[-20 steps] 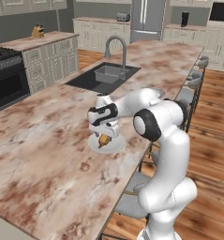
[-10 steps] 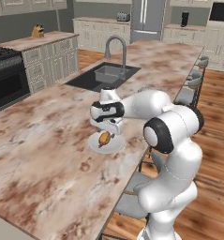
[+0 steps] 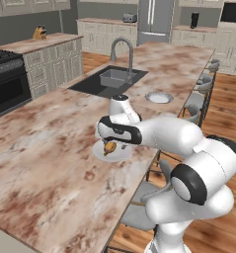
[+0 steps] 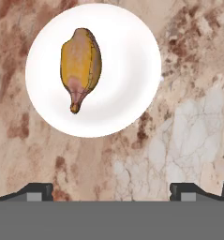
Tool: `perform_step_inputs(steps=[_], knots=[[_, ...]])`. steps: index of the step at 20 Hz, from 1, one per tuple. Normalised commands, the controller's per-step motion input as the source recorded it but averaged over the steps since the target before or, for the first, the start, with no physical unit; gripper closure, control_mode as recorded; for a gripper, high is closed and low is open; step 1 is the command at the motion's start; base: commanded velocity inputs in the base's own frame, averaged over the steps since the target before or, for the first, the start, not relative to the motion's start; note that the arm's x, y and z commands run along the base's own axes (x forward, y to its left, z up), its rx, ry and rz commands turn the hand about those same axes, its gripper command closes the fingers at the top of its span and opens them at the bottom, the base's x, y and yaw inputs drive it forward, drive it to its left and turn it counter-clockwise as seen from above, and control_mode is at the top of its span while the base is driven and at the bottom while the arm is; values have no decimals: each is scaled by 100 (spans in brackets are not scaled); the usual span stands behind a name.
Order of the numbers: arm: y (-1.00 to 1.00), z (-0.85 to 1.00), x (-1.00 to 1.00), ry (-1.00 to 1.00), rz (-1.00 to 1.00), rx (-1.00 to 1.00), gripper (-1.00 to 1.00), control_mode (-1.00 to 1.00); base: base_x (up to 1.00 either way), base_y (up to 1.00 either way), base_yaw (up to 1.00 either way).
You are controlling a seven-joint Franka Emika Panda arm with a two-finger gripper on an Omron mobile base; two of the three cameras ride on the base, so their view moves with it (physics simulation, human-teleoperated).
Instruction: Take the chicken drumsticks from the pan and place one on each plate on the dining counter.
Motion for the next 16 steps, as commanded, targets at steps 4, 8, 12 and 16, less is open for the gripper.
perform_step_inputs(steps=[4,8,12,16], knots=[[-13,20,-88,-18,32,0,-100,-100,0,0,0],[-31,17,-80,-14,37,1,-100,-100,0,0,0],[-34,20,-70,-7,38,1,-100,-100,0,0,0],[-5,24,-56,8,18,-4,-100,-100,0,0,0]])
